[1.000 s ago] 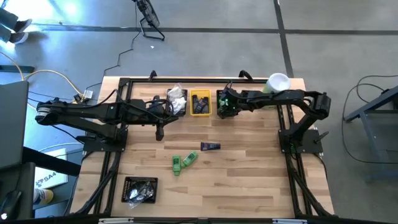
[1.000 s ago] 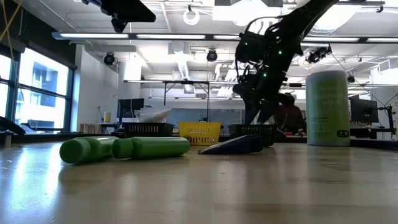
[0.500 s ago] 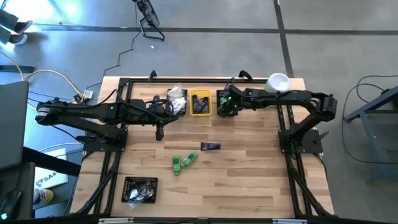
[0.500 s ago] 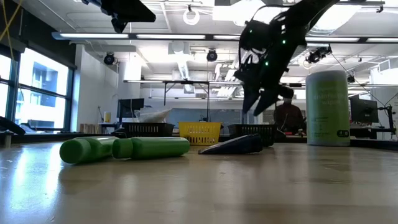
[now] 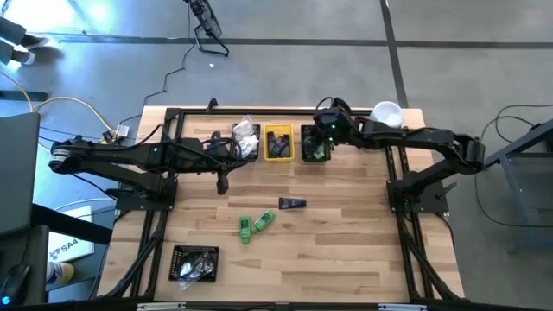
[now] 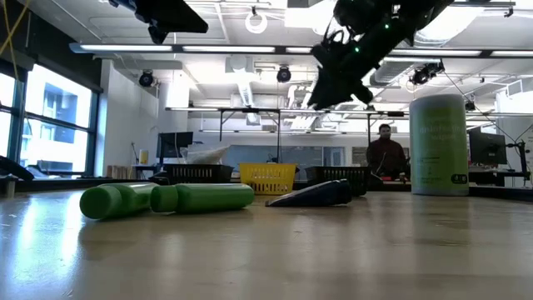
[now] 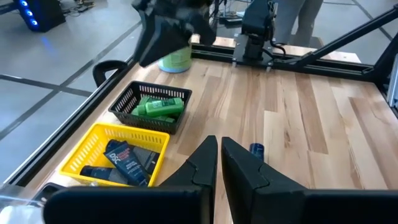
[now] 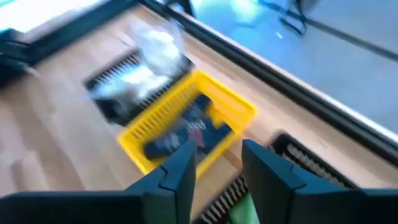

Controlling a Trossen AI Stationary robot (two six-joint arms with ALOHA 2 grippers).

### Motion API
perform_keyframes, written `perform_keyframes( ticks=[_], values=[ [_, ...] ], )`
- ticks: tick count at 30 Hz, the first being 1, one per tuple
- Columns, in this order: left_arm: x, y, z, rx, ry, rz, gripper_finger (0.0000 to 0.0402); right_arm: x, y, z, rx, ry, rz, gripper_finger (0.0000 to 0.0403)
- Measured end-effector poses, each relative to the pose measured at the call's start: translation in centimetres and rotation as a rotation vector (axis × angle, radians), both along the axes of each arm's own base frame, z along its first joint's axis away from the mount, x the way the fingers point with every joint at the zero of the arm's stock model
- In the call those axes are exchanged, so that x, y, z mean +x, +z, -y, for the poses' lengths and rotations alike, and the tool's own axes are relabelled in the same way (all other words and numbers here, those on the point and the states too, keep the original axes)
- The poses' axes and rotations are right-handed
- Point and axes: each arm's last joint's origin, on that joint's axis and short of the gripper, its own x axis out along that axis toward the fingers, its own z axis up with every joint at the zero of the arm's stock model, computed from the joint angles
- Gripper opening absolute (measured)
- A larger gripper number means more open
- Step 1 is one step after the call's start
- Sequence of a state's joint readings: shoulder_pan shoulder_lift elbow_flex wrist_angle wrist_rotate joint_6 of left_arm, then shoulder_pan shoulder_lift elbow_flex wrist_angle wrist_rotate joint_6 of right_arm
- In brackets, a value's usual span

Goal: Pick & Place Travel size toiletries
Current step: Put the blue shave cream bottle into the yellow bin

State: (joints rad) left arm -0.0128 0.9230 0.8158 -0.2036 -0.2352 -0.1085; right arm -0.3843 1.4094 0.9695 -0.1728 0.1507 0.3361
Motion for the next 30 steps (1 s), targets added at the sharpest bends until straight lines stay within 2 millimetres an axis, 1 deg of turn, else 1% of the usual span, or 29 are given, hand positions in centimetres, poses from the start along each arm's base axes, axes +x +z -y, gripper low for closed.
perform_keyframes(
  ticks=[5,10,22,30],
  values=[
    [-0.1,-0.2,0.0,0.000,0.000,-0.017,0.0019,0.6,0.8,0.1,-0.066,0.086,0.073,0.0091],
    [-0.1,-0.2,0.0,0.006,0.019,-0.017,0.0019,0.8,1.4,0.2,-0.151,0.122,0.105,0.0065],
    [-0.2,-0.1,-0.6,0.094,0.179,-0.027,0.0019,0.8,2.2,1.1,-0.315,0.168,0.105,0.0009],
    [-0.3,-0.1,-0.6,0.100,0.201,-0.027,0.0019,0.4,2.7,2.4,-0.359,0.170,0.134,0.0005]
  ],
)
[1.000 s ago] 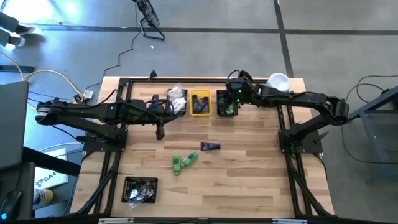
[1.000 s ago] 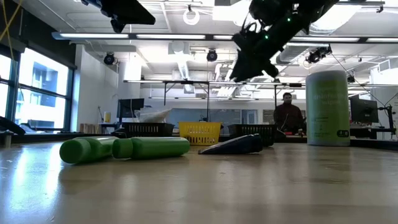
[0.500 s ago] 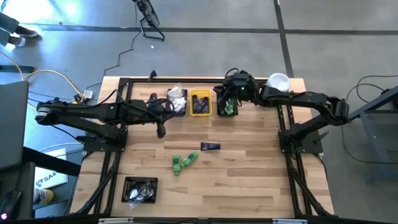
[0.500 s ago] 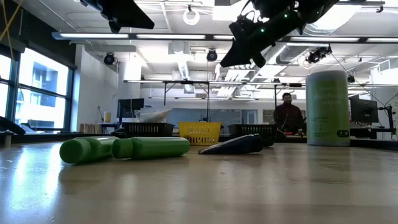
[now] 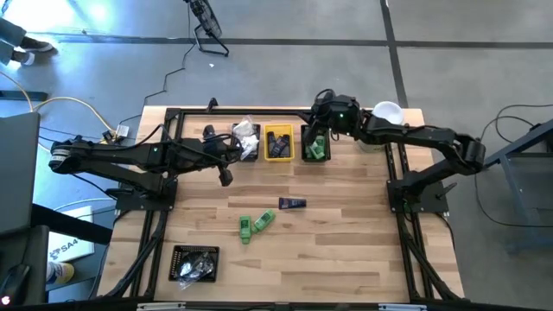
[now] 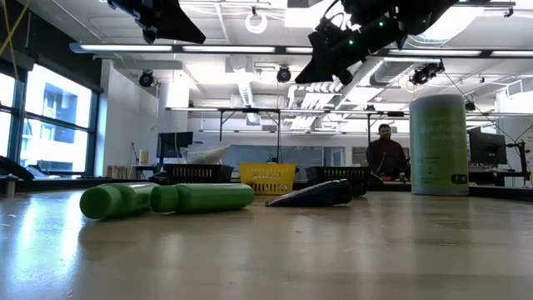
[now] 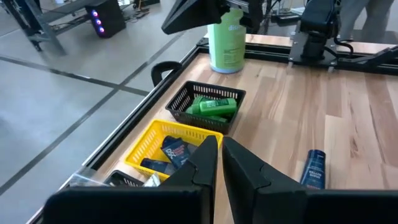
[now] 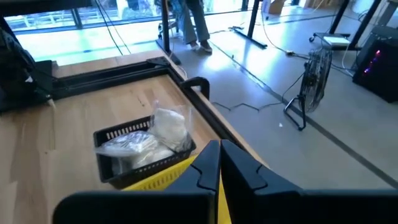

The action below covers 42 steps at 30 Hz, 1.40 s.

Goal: Pick & Place Travel size toiletries
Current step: Put the blue shave cream bottle into the yellow bin

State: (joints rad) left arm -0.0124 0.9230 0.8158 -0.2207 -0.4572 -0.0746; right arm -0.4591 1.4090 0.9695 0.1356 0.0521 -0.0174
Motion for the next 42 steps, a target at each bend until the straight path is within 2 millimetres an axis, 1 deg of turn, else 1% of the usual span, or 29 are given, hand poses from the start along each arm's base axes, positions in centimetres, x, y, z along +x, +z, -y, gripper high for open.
perform_keyframes(
  ticks=[4,7,11,18,23,28,34,38,42],
  values=[
    [0.0,0.0,0.0,0.006,0.017,0.000,0.0019,-0.4,0.2,0.9,-0.004,0.016,0.017,0.0005],
    [-0.1,0.0,-0.2,0.026,0.076,0.000,0.0019,-0.7,0.2,1.5,-0.002,0.012,0.027,0.0004],
    [-0.3,0.1,-0.6,0.073,0.217,0.001,0.0019,-1.0,0.7,2.2,-0.027,-0.001,0.067,0.0004],
    [-1.1,0.4,-1.2,0.193,0.553,-0.002,0.0019,-1.7,1.7,3.7,-0.083,-0.056,0.156,0.0004],
    [-1.4,0.5,-1.4,0.298,0.666,-0.068,0.0019,-2.5,2.2,4.9,-0.111,-0.103,0.205,0.0004],
    [-1.5,0.5,-1.5,0.342,0.702,-0.105,0.0019,-3.2,2.4,5.8,-0.107,-0.149,0.234,0.0004],
    [-1.6,0.5,-1.5,0.351,0.723,-0.108,0.0019,-3.5,2.4,6.2,-0.112,-0.161,0.234,0.0004],
    [-1.5,0.5,-1.5,0.319,0.708,-0.077,0.0019,-4.0,2.5,6.8,-0.146,-0.168,0.222,0.0004],
    [-1.3,0.5,-1.4,0.233,0.640,-0.008,0.0019,-4.9,2.5,7.8,-0.146,-0.151,0.220,0.0004]
  ],
)
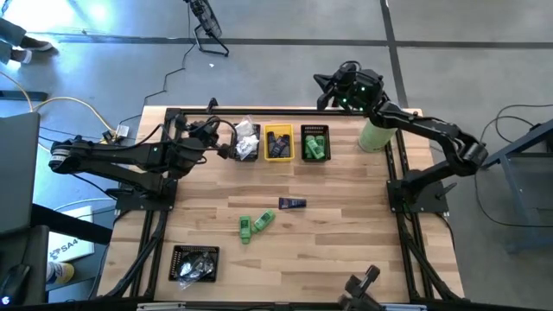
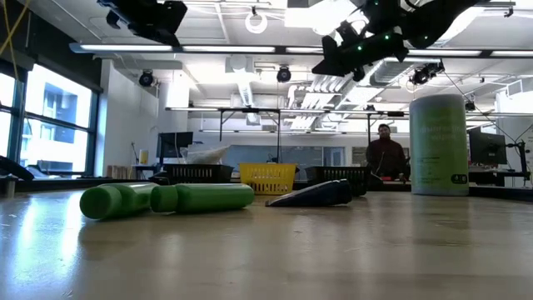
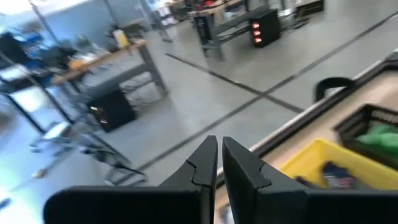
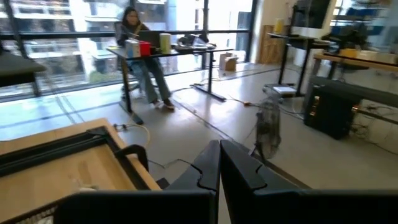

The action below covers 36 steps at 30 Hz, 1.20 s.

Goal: Pick & Place Travel size toiletries
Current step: Put the blue shave cream bottle into the yellow bin

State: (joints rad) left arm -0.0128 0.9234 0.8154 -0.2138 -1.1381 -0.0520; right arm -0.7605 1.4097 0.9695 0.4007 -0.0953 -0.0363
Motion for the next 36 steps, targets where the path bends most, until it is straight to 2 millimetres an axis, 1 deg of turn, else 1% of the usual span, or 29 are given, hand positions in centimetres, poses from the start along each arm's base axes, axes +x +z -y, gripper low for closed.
perform_keyframes(
  ticks=[5,10,16,19,24,28,31,33,36],
  values=[
    [0.4,-0.1,0.1,-0.060,-0.067,0.066,0.0019,-1.5,0.4,1.0,-0.007,0.066,0.011,0.0004],
    [0.8,-0.3,0.3,-0.156,-0.153,0.157,0.0019,-2.9,0.8,1.8,-0.016,0.112,0.021,0.0004],
    [2.3,-1.1,0.4,-0.235,-0.187,0.236,0.0019,-4.3,1.3,2.4,-0.029,0.135,0.030,0.0004],
    [3.6,-1.7,0.6,-0.268,-0.246,0.227,0.0019,-4.7,1.4,2.5,-0.044,0.163,0.029,0.0004],
    [5.7,-3.6,1.1,-0.407,-0.333,0.234,0.0019,-5.2,1.4,2.8,-0.049,0.193,0.024,0.0004],
    [6.8,-5.0,2.2,-0.527,-0.362,0.252,0.0016,-5.4,1.4,2.9,-0.065,0.208,0.012,0.0004],
    [7.6,-5.2,3.1,-0.571,-0.364,0.224,0.0003,-5.6,1.4,3.1,-0.067,0.203,0.011,0.0004],
    [8.5,-4.8,3.5,-0.584,-0.369,0.212,0.0003,-5.9,1.4,3.2,-0.068,0.211,0.010,0.0004],
    [9.4,-4.9,3.7,-0.605,-0.360,0.126,0.0005,-6.2,1.4,3.4,-0.064,0.220,0.009,0.0004]
  ],
)
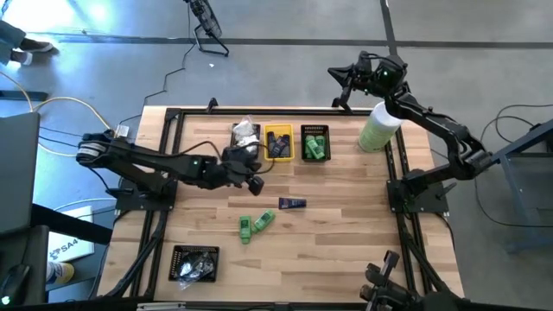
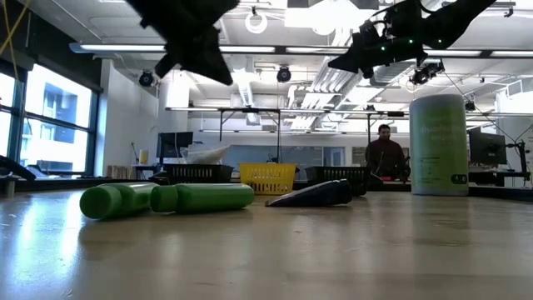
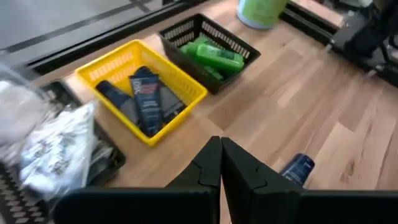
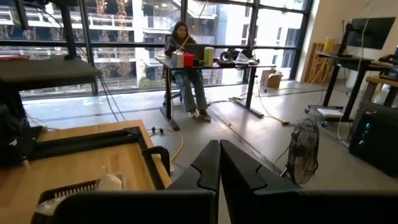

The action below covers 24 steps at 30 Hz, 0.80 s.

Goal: Pick & Place Travel size toiletries
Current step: Put the blue shave cream bottle into the yellow bin

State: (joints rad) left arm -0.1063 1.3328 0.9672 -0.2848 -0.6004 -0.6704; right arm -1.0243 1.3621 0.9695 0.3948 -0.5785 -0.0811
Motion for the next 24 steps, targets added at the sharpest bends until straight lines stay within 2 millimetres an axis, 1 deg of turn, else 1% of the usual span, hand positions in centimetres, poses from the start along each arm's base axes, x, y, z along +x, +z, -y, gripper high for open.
perform_keyframes(
  ticks=[4,10,16,19,22,24],
  values=[
    [1.2,-0.3,0.2,0.003,-0.050,-0.094,0.0001,-0.4,-0.2,0.2,0.017,-0.009,-0.011,0.0004],
    [2.7,-1.2,0.4,0.050,-0.120,-0.123,0.0003,-0.8,-0.4,0.6,0.005,-0.027,-0.035,0.0004],
    [3.8,-3.0,0.1,0.044,-0.115,-0.175,0.0008,-1.1,-0.4,0.7,0.011,-0.036,-0.031,0.0004],
    [4.4,-3.6,-0.4,0.015,-0.132,-0.167,0.0030,-1.1,-0.4,0.7,0.012,-0.021,-0.029,0.0004],
    [5.2,-3.9,-1.1,0.011,-0.170,-0.141,0.0069,-1.1,-0.3,0.7,0.008,-0.017,-0.026,0.0004],
    [5.6,-3.8,-1.7,0.020,-0.203,-0.111,0.0102,-1.1,-0.2,0.7,0.002,-0.016,-0.021,0.0004]
  ],
)
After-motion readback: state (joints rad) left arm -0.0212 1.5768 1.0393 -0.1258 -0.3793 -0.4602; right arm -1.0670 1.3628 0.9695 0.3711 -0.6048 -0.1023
